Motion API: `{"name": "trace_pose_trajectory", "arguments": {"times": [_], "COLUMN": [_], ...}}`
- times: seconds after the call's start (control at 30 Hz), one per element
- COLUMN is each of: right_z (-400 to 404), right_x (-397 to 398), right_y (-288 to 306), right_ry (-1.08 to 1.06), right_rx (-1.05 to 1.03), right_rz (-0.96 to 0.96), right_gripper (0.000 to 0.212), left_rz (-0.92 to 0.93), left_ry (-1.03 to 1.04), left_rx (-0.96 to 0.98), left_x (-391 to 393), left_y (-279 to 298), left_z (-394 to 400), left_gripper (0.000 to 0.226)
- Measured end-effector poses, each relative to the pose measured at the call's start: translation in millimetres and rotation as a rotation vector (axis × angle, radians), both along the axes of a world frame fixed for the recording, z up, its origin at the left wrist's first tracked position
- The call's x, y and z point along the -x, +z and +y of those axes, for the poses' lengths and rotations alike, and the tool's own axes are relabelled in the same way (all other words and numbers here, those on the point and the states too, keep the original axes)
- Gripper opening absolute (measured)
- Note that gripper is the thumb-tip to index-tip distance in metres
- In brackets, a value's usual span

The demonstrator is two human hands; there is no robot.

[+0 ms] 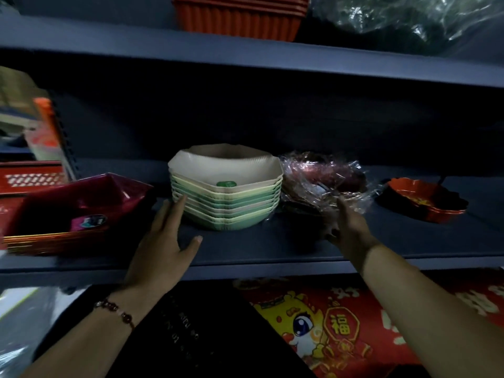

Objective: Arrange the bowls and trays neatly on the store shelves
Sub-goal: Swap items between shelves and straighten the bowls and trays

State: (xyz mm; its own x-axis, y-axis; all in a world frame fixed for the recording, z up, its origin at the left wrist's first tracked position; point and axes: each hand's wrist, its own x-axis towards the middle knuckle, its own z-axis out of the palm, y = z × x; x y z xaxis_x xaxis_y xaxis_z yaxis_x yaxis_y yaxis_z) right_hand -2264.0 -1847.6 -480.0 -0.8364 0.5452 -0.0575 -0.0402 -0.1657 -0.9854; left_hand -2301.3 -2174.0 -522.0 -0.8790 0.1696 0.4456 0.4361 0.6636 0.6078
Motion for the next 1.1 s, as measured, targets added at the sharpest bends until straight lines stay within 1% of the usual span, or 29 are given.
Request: {"name": "trace_pose_trajectory", "arguments": {"times": [0.03,0.07,0.1,0.13,0.17,0.23,0.27,0.33,0.37,0.43,0.5,0.57,0.6,0.67,0.73,0.8,0.9,1.0,1.1], "right_z": [-11.3,-23.0,-35.7,-49.9,-66.9,-104.0,-123.9,-156.4,-169.4,-187.9,-197.3,-195.6,-192.8,-187.3,-184.6,-183.7,-179.6,-175.2,-171.2], "right_x": [-4.1,-7.6,-12.3,-18.0,-25.5,-42.2,-48.1,-51.9,-49.6,-38.2,-21.9,-7.3,-2.5,-1.2,1.9,6.1,12.5,14.8,17.6], "right_y": [-4.4,-10.3,-17.3,-23.1,-26.9,-26.6,-22.1,-12.8,-7.3,2.8,10.2,9.8,8.4,4.9,-1.6,-6.1,-13.6,-16.1,-17.4], "right_ry": [-0.044,-0.070,-0.063,-0.027,0.025,0.146,0.219,0.332,0.359,0.365,0.327,0.262,0.227,0.195,0.191,0.173,0.132,0.128,0.125], "right_rx": [-0.082,-0.188,-0.331,-0.504,-0.686,-1.026,-1.138,-1.310,-1.379,-1.516,-1.623,-1.695,-1.730,-1.782,-1.810,-1.806,-1.782,-1.854,-1.883], "right_rz": [0.025,0.030,0.002,-0.039,-0.069,-0.012,0.022,0.013,0.010,0.022,-0.012,-0.118,-0.135,-0.093,-0.068,0.001,0.051,0.010,-0.035], "right_gripper": [0.023,0.038,0.064,0.085,0.094,0.093,0.091,0.088,0.086,0.082,0.080,0.080,0.082,0.083,0.081,0.079,0.080,0.078,0.081], "left_rz": [-0.002,0.009,0.031,0.072,0.120,0.139,0.132,0.101,0.080,0.004,-0.058,-0.045,-0.031,-0.033,-0.043,-0.050,-0.092,-0.102,-0.142], "left_ry": [0.051,0.106,0.162,0.218,0.271,0.350,0.398,0.458,0.473,0.440,0.350,0.342,0.353,0.347,0.298,0.242,0.192,0.202,0.227], "left_rx": [0.070,0.141,0.196,0.238,0.262,0.262,0.264,0.270,0.241,0.112,-0.067,-0.185,-0.210,-0.205,-0.182,-0.171,-0.169,-0.144,-0.116], "left_x": [-2.8,-6.3,-10.1,-14.1,-17.8,-24.6,-26.4,-26.7,-24.5,-17.1,-6.7,6.4,12.0,18.4,31.7,49.5,80.8,106.0,114.2], "left_y": [2.7,4.6,4.7,3.4,1.5,-2.9,-4.8,-8.9,-12.5,-20.3,-20.6,-18.2,-17.4,-15.7,-18.0,-19.0,-19.2,-16.0,-14.3], "left_z": [-12.6,-26.5,-42.0,-59.2,-77.5,-113.5,-132.2,-164.1,-177.4,-195.4,-197.1,-193.2,-191.6,-189.3,-193.1,-193.1,-183.5,-170.1,-163.0], "left_gripper": [0.078,0.076,0.073,0.071,0.070,0.072,0.072,0.072,0.073,0.073,0.067,0.056,0.054,0.052,0.049,0.048,0.048,0.049,0.054]}}
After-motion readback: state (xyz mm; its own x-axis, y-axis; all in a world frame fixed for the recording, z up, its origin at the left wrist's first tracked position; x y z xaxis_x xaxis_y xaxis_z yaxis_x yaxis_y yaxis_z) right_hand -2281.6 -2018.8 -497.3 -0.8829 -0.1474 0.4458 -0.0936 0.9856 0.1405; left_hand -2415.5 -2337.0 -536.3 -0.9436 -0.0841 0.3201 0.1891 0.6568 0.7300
